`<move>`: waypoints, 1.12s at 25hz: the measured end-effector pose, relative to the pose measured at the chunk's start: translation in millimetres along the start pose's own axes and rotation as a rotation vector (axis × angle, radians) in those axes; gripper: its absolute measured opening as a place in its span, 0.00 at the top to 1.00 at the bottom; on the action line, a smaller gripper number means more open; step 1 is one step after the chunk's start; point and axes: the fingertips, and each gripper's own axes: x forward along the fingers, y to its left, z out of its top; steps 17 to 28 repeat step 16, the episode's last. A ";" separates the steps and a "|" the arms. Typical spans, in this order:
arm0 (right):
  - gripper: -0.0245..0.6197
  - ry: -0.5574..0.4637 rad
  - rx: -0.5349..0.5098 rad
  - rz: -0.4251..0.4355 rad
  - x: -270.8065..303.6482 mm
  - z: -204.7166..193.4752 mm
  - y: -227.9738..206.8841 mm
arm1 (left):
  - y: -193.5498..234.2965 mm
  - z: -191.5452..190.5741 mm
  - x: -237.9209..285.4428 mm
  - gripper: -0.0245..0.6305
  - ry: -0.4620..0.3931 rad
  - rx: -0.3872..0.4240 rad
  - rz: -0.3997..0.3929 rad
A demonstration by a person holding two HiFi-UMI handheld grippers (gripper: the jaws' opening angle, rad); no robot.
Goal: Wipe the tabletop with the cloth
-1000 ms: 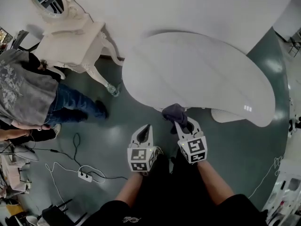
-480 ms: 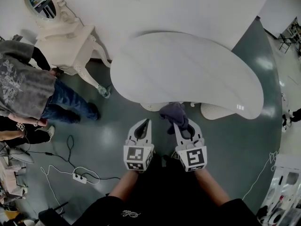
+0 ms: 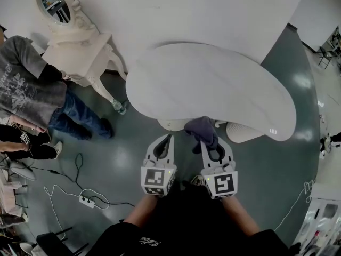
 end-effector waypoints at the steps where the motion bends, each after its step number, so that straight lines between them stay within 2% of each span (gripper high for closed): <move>1: 0.89 -0.005 -0.001 -0.001 -1.3 1.0 -1.4 | -1.1 0.3 -0.2 0.95 -0.002 0.004 0.004; 28: 0.89 -0.024 0.002 -0.004 -7.0 5.1 -7.0 | -16.3 7.5 4.4 0.95 -0.018 0.026 -0.003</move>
